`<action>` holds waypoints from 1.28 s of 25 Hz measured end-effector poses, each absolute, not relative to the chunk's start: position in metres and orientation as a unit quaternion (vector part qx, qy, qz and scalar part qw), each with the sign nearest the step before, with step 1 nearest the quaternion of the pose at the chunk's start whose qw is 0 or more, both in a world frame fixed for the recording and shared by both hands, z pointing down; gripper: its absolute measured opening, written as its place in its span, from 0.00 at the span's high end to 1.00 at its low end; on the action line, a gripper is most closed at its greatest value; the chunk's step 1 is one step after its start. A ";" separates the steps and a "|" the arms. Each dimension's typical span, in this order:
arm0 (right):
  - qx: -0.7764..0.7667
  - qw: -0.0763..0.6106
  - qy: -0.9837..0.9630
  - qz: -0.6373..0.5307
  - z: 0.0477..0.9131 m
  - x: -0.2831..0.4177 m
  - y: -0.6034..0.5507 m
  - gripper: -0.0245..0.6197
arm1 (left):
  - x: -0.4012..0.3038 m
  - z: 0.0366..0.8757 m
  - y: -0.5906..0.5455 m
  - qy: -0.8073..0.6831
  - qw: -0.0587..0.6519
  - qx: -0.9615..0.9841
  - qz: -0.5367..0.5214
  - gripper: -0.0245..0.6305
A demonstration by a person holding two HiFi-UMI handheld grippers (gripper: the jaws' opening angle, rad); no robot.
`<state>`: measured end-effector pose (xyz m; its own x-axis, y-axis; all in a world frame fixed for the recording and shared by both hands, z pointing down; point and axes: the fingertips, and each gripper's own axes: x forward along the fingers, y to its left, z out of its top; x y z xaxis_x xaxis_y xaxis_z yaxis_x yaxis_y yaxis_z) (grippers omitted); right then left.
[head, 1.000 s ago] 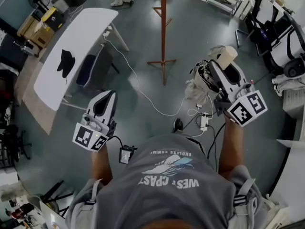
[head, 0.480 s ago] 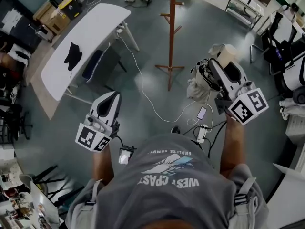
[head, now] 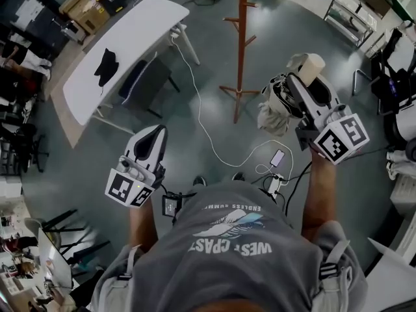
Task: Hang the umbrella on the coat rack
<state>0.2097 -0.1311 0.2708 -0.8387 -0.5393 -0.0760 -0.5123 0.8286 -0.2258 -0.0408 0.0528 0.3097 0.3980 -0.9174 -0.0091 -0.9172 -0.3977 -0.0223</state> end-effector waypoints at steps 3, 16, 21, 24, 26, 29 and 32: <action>-0.272 0.067 0.955 -0.101 0.269 0.208 -0.144 0.70 | -0.041 0.311 0.044 0.552 0.006 -0.834 -0.003 0.94; -0.303 0.046 0.946 -0.109 0.276 0.171 -0.188 0.70 | -0.075 0.318 -0.031 0.510 -0.002 -0.860 0.023 0.94; -0.323 0.037 0.940 -0.103 0.271 0.145 -0.208 0.70 | -0.102 0.310 -0.069 0.486 0.003 -0.873 0.043 0.94; -0.333 0.037 0.937 -0.101 0.268 0.134 -0.218 0.70 | -0.114 0.309 -0.086 0.472 0.005 -0.880 0.045 0.94; -0.338 0.036 0.935 -0.102 0.268 0.127 -0.224 0.70 | -0.124 0.309 -0.095 0.466 0.004 -0.884 0.047 0.94; -0.349 0.035 0.931 -0.101 0.268 0.117 -0.234 0.70 | -0.137 0.310 -0.109 0.455 0.001 -0.889 0.047 0.94; -0.360 0.033 0.927 -0.101 0.270 0.108 -0.243 0.70 | -0.148 0.311 -0.120 0.442 -0.001 -0.896 0.048 0.94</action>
<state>0.1075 -0.2430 0.2699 -0.7384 -0.6743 0.0109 -0.6607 0.7201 -0.2119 -0.1477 -0.1204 0.3107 0.6050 -0.7917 -0.0851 -0.7915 -0.6096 0.0435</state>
